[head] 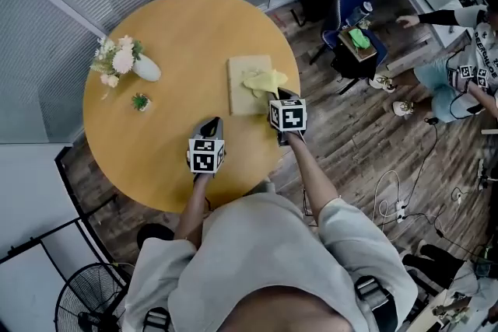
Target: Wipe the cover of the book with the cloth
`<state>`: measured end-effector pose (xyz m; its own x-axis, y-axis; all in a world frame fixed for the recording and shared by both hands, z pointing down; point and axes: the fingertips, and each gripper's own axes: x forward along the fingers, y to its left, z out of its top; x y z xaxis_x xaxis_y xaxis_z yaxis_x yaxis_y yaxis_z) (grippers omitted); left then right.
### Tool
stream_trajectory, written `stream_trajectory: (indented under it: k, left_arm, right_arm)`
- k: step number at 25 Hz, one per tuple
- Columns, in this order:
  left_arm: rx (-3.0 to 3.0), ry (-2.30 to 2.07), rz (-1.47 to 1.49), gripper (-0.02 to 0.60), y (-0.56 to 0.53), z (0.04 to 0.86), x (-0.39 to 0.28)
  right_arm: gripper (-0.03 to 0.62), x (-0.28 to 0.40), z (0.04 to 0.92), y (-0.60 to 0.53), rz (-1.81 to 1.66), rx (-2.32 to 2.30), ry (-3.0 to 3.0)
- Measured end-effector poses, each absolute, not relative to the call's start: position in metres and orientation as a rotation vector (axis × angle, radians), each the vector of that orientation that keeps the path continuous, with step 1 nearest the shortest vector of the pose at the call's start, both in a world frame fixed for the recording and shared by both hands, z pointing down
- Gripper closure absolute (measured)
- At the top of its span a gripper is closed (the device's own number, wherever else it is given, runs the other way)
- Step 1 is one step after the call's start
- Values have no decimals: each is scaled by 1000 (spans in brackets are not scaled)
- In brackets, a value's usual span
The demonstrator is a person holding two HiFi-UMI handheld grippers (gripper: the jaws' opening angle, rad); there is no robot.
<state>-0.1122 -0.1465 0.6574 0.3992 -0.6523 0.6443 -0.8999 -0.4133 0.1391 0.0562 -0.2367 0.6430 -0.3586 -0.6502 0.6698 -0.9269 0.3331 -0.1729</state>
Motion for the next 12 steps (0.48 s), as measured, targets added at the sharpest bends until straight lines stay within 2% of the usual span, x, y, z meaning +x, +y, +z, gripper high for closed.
stream_trajectory:
  k: [12]
  left_arm:
    - [2133, -1395, 684, 572, -136, 655, -142]
  right_arm:
    - [526, -6, 644, -229, 746, 1245, -2177]
